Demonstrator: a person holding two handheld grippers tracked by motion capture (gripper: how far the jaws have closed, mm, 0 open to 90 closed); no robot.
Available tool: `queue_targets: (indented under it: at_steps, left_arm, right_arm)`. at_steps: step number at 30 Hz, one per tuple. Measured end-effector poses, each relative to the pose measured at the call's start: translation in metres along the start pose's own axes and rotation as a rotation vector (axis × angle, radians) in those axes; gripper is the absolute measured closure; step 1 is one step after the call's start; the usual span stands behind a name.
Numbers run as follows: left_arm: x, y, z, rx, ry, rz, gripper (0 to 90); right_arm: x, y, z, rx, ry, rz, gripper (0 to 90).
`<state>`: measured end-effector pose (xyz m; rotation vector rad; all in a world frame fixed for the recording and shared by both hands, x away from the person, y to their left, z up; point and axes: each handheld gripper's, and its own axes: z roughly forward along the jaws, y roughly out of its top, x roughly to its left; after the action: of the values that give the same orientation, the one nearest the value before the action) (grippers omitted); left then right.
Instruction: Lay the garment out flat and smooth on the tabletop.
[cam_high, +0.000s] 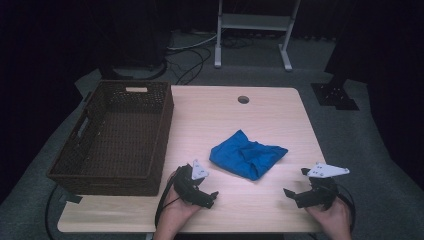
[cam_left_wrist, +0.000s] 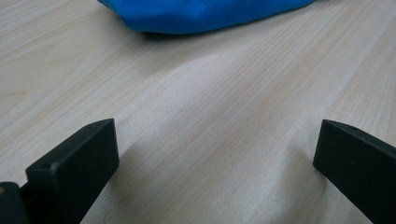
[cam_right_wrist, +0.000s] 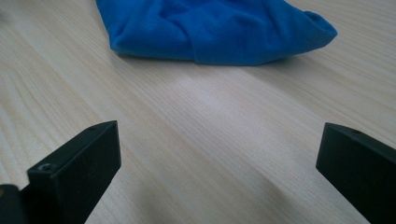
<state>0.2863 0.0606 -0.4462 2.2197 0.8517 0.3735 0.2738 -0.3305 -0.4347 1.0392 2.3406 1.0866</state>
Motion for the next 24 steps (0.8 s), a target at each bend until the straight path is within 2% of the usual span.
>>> queue_targets:
  at_steps: [14,19,24]
  left_arm:
    - [0.0,0.0,0.0,0.001,-0.009,0.01,0.0]
    - [0.002,0.0,0.0,0.001,0.016,-0.013,0.0]
    - [0.002,0.0,0.0,0.002,0.006,-0.004,0.0]
  right_arm:
    - [0.003,0.01,-0.001,-0.006,-0.004,-0.001,0.0]
    - [0.004,0.012,-0.001,-0.007,-0.004,-0.005,0.0]
    - [0.005,0.018,0.0,-0.021,-0.008,-0.022,0.0]
